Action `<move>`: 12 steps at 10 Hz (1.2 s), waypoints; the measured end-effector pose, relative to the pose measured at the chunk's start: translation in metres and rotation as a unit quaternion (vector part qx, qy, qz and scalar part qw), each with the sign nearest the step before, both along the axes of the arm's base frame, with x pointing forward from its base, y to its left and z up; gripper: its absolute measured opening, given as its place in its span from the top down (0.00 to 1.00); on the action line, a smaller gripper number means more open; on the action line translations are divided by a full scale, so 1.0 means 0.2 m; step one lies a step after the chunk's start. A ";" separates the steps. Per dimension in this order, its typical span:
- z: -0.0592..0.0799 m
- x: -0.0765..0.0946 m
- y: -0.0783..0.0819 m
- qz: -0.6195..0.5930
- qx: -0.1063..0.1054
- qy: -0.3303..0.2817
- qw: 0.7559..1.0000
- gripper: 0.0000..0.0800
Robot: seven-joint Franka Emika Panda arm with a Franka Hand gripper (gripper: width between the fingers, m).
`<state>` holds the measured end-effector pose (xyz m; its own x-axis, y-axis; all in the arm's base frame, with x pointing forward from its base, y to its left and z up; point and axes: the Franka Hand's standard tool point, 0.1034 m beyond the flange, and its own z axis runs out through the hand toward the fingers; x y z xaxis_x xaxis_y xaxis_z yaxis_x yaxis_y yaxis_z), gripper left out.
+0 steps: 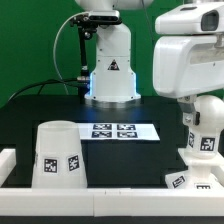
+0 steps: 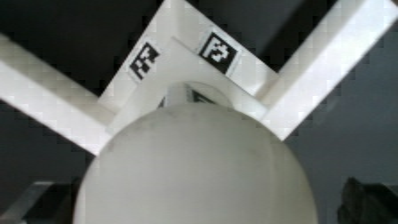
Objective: Assemble lamp
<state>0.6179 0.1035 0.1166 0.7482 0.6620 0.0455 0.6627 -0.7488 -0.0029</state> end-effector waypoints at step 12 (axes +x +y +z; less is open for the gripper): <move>-0.03 0.00 0.00 0.177 -0.050 -0.004 0.983 0.29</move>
Offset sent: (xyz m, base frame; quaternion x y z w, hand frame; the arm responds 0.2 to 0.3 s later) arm 0.0029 0.0134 -0.0093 -0.0207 -0.0637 -0.2340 0.9699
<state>0.6184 0.1029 0.1101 0.4703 0.8821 -0.0277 0.8814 -0.4679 0.0656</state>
